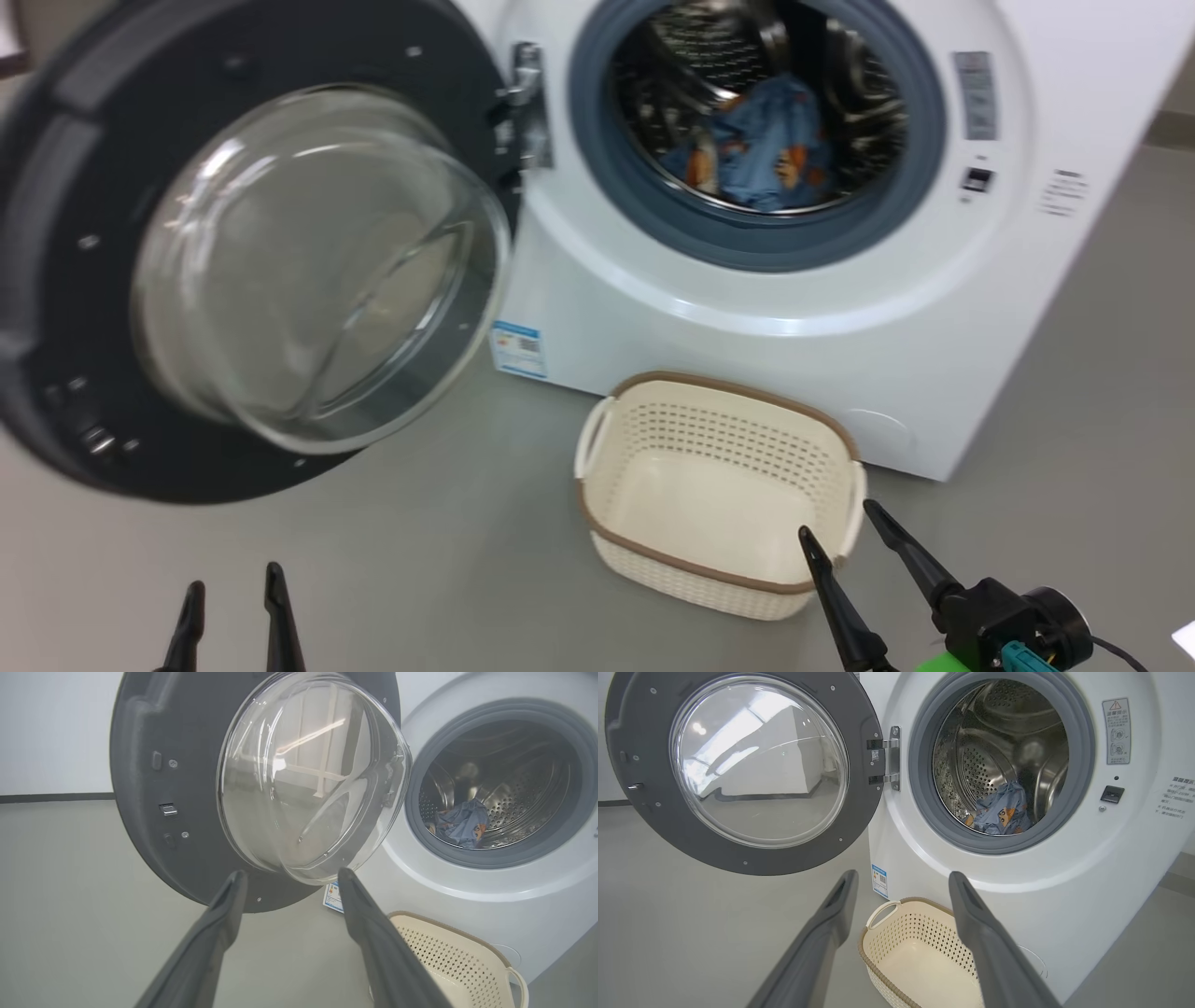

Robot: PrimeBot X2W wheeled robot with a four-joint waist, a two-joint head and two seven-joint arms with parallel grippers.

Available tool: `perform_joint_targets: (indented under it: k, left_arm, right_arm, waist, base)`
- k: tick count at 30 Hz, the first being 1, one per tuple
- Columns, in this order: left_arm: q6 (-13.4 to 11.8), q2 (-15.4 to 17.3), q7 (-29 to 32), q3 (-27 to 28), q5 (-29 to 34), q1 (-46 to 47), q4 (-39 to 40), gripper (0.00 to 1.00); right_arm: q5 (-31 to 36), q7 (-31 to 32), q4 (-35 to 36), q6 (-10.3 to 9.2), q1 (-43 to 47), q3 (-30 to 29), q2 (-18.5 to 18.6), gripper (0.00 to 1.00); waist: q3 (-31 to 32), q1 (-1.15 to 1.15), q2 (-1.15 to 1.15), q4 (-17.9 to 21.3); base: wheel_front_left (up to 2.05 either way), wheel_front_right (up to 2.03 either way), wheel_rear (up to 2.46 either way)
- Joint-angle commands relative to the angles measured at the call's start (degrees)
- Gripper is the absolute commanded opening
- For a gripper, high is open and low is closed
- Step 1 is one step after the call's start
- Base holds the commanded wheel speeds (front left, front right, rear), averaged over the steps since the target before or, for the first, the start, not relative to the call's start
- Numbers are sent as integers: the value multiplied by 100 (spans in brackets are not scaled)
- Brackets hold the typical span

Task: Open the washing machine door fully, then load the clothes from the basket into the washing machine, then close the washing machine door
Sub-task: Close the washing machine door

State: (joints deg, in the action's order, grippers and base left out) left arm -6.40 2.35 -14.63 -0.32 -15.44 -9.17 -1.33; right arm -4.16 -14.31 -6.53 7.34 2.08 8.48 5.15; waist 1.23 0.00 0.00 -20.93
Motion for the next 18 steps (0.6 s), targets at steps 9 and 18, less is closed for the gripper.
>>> perform_joint_targets:
  k: [9, 18]
  left_arm:
    - [-163, 53, -37, 356, -127, 54, 382, 100]
    - [-308, 53, -37, 426, -302, -28, 454, 100]
  right_arm:
    - [-38, -69, 80, 14, -348, 272, 50, 100]
    - [-77, -69, 41, 14, -462, 414, 63, 100]
  waist:
    - [16, 0, 0, -773]
    - [-19, 0, 0, -796]
  base:
    - [0, 0, 0]
    - [0, 0, 0]
